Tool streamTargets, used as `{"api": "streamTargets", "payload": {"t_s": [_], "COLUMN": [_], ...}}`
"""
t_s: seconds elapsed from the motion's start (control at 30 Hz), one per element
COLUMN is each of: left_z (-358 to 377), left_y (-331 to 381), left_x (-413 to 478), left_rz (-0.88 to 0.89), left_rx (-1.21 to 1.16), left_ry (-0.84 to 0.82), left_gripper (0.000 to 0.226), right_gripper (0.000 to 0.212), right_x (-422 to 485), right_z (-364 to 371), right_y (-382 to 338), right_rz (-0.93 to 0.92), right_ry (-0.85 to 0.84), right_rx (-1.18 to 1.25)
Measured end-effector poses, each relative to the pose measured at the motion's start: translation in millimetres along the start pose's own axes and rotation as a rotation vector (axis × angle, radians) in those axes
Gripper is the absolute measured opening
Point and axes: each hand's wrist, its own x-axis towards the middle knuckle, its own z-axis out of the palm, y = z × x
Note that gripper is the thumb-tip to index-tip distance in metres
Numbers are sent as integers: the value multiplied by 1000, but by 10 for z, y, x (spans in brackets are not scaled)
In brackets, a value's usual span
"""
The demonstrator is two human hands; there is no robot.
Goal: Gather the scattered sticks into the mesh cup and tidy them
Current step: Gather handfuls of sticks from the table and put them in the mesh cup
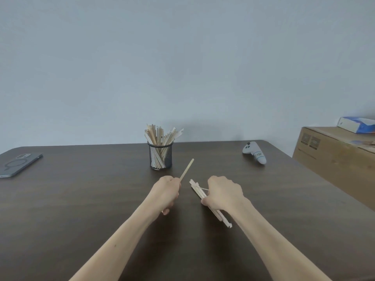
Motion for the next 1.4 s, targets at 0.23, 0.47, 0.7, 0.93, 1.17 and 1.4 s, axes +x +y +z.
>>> {"api": "streamTargets", "payload": {"t_s": [0.23,0.47,0.7,0.93,1.17,1.4], "left_z": [15,-166,-288,-387,-560,-619], "left_y": [-97,-97,-97,-141,-51,-121], "left_x": [-5,-28,-105,-159,-178,-61], "left_rz": [-75,-143,-140,-104,148,282], "left_rx": [-149,-206,-202,-207,-284,-310], "left_ry": [-21,-31,-49,-36,45,173], "left_gripper": [14,15,16,20,39,31], "right_gripper": [25,27,54,27,20,26], "right_x": [73,88,170,135,225,263], "right_z": [134,267,136,224,53,254], "right_y": [-75,-173,-268,-237,-525,-786], "right_rz": [-60,-131,-163,-181,-142,-117], "right_ry": [-30,91,8,64,185,157], "right_rx": [-66,-311,-387,-341,939,1391]}}
